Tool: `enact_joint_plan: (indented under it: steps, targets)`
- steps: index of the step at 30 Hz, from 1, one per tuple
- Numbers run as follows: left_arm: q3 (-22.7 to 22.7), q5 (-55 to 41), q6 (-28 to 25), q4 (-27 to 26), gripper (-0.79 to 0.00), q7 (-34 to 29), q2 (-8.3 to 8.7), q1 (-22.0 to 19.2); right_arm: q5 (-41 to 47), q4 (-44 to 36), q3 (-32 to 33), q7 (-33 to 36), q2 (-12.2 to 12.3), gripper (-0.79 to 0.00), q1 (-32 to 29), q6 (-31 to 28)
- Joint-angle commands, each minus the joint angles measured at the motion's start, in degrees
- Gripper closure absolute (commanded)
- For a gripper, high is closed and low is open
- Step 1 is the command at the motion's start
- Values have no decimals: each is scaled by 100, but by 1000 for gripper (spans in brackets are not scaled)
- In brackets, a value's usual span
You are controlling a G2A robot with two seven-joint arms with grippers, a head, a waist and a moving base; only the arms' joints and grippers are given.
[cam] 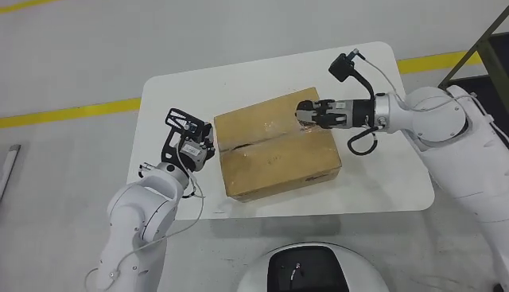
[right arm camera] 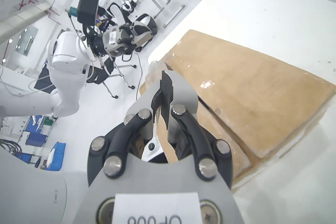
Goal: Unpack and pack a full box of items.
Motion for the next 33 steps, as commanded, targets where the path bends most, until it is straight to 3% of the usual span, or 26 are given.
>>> enact_joint_plan:
  steps: [1, 8, 21, 33]
  targets:
    - [10, -28, -5, -2, 0, 5, 2, 1, -213, -18, -36, 10, 8, 0, 8, -11]
    - [42, -177, -109, -16, 0, -33, 18, 30, -996, -83, -92, -44, 55, 0, -31, -51]
    - [363, -256, -274, 198, 0, 41, 23, -151, -1164, -344, 169, -686, 126, 0, -348, 22]
    - [629, -281, -323, 347, 0, 72, 18, -344, -1188, -394, 268, -591, 190, 0, -494, -32]
